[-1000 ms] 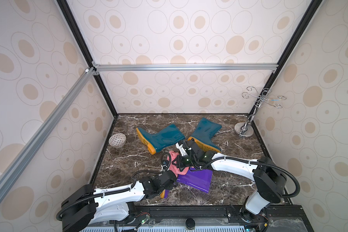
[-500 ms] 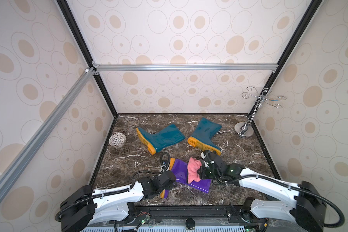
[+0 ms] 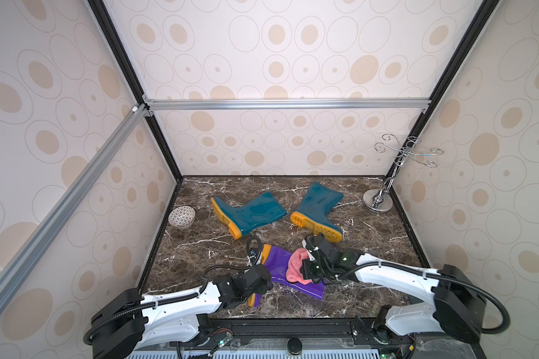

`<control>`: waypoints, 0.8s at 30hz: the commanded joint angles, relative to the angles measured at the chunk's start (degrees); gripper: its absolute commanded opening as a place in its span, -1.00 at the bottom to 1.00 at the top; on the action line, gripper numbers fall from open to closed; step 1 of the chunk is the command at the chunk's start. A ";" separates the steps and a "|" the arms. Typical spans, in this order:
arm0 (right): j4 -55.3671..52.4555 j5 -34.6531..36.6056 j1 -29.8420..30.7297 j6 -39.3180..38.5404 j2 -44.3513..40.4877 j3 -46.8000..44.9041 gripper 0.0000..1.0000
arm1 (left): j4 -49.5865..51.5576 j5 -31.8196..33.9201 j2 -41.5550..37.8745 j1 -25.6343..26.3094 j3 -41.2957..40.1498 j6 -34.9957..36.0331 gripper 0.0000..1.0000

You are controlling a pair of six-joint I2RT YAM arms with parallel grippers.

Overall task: Wipe the rubber boots with a cloth
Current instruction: Wipe the dirt off the rubber boot.

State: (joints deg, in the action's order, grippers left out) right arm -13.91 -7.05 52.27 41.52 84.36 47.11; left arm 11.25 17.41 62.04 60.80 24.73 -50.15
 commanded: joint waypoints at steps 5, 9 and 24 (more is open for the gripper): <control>13.46 -1.81 2.57 4.80 6.87 7.77 -1.00 | -7.48 -2.12 -0.58 -0.24 0.91 -2.51 -1.00; 12.47 1.25 2.22 3.86 3.67 7.51 -1.00 | -7.15 -1.81 -1.60 -0.28 0.94 -2.68 -1.00; -18.07 10.09 1.14 -3.60 -11.58 -2.82 -1.00 | -7.55 0.71 -4.54 -0.33 -1.01 -3.75 -1.00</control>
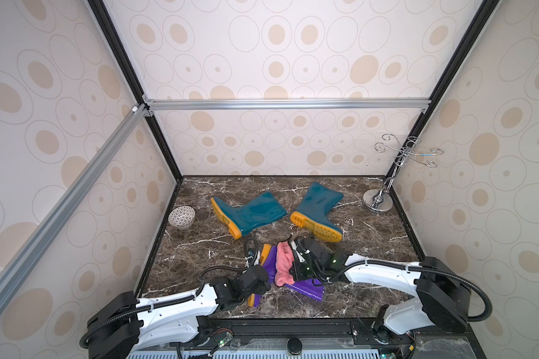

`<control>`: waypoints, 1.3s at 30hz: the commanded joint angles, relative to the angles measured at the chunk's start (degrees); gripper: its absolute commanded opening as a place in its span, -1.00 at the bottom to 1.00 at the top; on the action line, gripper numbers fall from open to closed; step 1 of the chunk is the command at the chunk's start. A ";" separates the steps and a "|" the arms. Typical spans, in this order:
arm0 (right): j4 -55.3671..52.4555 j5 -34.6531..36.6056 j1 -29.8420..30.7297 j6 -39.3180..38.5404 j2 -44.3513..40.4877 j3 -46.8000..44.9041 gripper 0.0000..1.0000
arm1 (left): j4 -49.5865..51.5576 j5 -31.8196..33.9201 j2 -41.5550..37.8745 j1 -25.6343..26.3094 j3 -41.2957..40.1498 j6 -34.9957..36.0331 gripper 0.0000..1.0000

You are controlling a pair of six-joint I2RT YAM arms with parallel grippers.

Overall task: Wipe the rubber boots with a cloth
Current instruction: Wipe the dirt off the rubber boot.

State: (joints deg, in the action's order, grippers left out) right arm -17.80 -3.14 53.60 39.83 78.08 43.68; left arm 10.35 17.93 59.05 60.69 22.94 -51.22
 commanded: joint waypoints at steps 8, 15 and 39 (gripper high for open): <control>-26.48 5.71 -0.24 -4.73 -16.22 4.13 -1.00 | -7.22 -0.05 -2.14 -0.22 0.69 -2.92 -1.00; -4.41 -3.89 -0.18 -2.40 -5.56 4.15 -1.00 | -7.78 -0.35 -1.57 -0.22 0.29 -3.49 -1.00; 18.01 -13.75 -8.96 4.67 6.21 -2.00 -1.00 | -8.33 0.24 -1.99 -0.22 0.09 -0.83 -1.00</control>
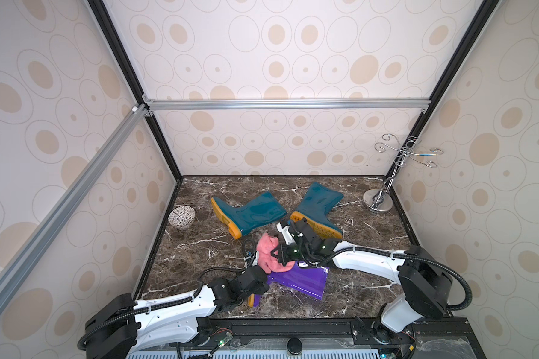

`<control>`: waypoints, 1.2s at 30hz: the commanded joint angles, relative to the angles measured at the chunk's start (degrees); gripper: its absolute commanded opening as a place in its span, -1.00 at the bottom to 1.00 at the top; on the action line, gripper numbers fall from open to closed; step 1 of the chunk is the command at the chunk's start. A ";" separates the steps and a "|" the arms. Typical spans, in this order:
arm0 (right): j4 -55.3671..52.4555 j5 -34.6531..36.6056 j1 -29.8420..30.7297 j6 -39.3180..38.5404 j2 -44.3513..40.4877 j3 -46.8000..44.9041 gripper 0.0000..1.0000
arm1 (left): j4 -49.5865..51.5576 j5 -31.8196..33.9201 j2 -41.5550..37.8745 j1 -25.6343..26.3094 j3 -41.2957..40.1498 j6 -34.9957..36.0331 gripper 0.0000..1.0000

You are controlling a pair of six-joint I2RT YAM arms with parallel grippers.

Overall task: Wipe the rubber boots with a cloth
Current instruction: Wipe the dirt off the rubber boot.

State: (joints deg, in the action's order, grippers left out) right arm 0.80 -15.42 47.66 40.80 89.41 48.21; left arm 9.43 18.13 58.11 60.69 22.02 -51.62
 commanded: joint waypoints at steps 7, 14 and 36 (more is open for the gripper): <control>-31.55 9.91 -3.52 -7.23 -22.45 -4.31 -1.00 | -7.50 0.40 -0.64 -0.23 1.51 0.33 -1.00; -36.56 6.38 -3.45 -8.80 -26.93 -2.92 -1.00 | -8.56 0.20 -0.82 -0.30 1.19 1.12 -1.00; 8.06 3.38 5.57 9.15 4.20 4.52 -1.00 | -10.18 -1.47 -3.60 -0.26 -1.16 -2.26 -1.00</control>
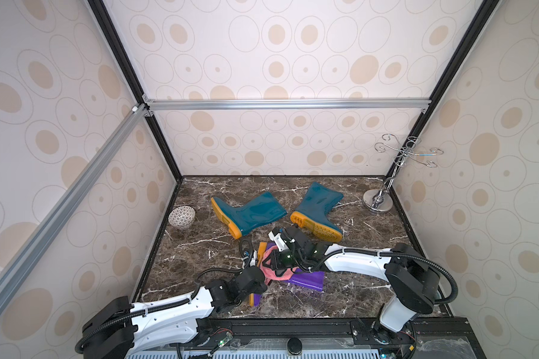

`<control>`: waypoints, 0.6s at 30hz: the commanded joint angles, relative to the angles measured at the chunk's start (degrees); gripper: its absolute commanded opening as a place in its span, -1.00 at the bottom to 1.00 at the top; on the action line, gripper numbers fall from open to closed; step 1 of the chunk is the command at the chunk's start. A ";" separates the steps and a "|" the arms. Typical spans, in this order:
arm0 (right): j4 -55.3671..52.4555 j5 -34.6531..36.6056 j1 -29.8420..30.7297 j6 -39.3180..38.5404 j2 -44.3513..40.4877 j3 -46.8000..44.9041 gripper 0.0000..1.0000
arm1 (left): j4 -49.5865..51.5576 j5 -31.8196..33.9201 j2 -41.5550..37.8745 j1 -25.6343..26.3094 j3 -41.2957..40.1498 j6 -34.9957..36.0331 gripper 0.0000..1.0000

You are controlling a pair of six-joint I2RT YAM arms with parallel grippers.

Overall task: Wipe the rubber boots with a cloth
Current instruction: Wipe the dirt off the rubber boot.

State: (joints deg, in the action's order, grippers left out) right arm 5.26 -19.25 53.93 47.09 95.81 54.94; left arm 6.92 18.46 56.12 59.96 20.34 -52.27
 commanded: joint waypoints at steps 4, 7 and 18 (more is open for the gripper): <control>0.79 9.85 -2.70 2.70 -6.30 -8.93 -1.00 | -8.06 -1.72 -1.67 0.42 0.13 -1.78 -1.00; -6.10 13.85 -4.75 0.66 -11.75 -13.79 -1.00 | -7.97 -1.65 -1.56 0.44 0.27 -1.74 -1.00; -31.67 19.17 -12.60 -10.36 -33.88 -17.58 -1.00 | -6.69 0.64 -1.98 0.33 0.46 -1.66 -1.00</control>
State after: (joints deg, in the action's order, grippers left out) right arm -17.69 -2.70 41.56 40.14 65.06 36.62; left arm 4.91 17.19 55.48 60.20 19.64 -52.69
